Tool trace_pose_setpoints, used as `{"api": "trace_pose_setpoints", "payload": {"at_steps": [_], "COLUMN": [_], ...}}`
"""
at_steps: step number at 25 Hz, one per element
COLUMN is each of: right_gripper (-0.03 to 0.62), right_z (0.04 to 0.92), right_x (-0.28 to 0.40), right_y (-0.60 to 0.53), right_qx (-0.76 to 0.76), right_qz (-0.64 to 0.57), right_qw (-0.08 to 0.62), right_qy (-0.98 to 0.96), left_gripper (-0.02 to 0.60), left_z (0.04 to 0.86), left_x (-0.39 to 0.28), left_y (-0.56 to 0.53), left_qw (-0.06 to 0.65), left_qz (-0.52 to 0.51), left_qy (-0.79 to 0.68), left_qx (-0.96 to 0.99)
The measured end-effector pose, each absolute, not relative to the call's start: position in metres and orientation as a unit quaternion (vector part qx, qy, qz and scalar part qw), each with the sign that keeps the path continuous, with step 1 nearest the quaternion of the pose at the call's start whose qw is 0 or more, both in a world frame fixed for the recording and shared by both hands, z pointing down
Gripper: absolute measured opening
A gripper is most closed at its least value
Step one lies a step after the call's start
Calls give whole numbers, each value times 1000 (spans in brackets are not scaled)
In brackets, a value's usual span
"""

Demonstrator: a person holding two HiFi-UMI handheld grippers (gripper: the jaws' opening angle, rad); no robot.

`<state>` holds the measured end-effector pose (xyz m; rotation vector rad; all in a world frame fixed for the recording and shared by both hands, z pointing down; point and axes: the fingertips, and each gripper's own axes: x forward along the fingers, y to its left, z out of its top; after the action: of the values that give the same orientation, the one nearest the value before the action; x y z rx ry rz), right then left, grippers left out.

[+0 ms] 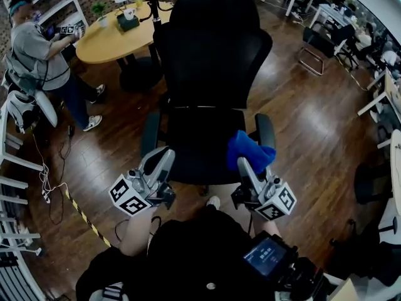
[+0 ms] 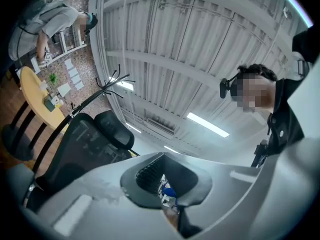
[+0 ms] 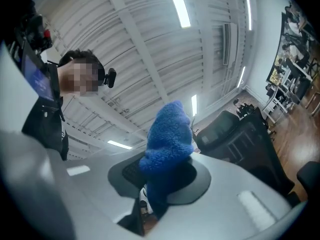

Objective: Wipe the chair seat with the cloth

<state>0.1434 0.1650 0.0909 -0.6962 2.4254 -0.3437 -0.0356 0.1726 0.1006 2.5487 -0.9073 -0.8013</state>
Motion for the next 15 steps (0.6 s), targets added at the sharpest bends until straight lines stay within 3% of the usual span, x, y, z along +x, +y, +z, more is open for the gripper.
{"api": "trace_pose_setpoints", "payload": {"at_steps": [8, 15], "right_gripper": [82, 82], "right_z": [108, 253], "right_x": [109, 14], "right_y": [70, -44], "right_qx": [-257, -295], "right_qz": [-157, -208], "right_qw": [248, 122], "right_qy": [921, 925], "left_gripper": [-9, -9], "left_z": [113, 196], "left_x": [-57, -91], "left_y": [87, 33], "left_qw": [172, 243], "left_qz": [-273, -271], "left_qy": [-345, -341], "left_qx": [881, 867]}}
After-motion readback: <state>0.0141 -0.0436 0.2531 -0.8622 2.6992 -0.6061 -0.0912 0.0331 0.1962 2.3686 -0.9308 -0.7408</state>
